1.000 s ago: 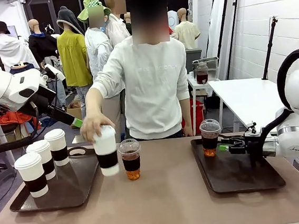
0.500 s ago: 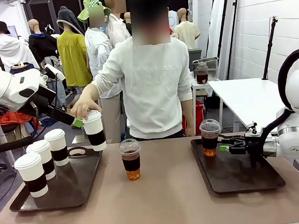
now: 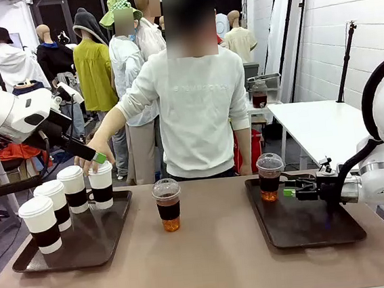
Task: Distribute the coffee onto the tray.
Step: Pick up another iced Americano from the middle of the table and place it on the right Handle tray.
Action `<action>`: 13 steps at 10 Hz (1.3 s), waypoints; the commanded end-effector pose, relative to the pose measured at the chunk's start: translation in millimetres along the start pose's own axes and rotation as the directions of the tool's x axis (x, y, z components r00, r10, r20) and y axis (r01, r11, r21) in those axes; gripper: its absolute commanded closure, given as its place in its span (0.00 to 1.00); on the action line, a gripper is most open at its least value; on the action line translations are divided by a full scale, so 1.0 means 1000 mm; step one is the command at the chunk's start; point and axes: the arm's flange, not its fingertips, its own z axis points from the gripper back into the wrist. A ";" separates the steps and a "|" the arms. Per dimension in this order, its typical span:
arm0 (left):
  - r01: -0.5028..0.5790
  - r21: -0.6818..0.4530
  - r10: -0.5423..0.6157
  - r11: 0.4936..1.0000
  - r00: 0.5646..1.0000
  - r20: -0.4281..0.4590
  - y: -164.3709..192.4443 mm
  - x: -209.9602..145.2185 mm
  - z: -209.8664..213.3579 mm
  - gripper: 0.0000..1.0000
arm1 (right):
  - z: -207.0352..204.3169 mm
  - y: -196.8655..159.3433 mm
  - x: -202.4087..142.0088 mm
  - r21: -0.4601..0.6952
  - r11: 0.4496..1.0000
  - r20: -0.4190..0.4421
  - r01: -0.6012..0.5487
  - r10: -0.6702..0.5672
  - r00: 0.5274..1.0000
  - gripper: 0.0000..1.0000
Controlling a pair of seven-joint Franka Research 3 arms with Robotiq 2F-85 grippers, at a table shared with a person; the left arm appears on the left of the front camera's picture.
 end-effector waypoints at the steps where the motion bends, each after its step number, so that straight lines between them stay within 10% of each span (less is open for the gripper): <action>1: 0.011 -0.019 -0.011 1.000 1.000 0.003 0.001 -0.001 0.001 0.00 | -0.006 0.027 0.006 0.021 1.000 -0.051 0.020 -0.019 0.999 0.00; 13: 0.011 -0.019 -0.011 1.000 1.000 0.003 0.001 -0.001 0.001 0.00 | -0.203 0.057 0.020 0.259 0.965 -0.133 -0.034 0.070 0.989 0.00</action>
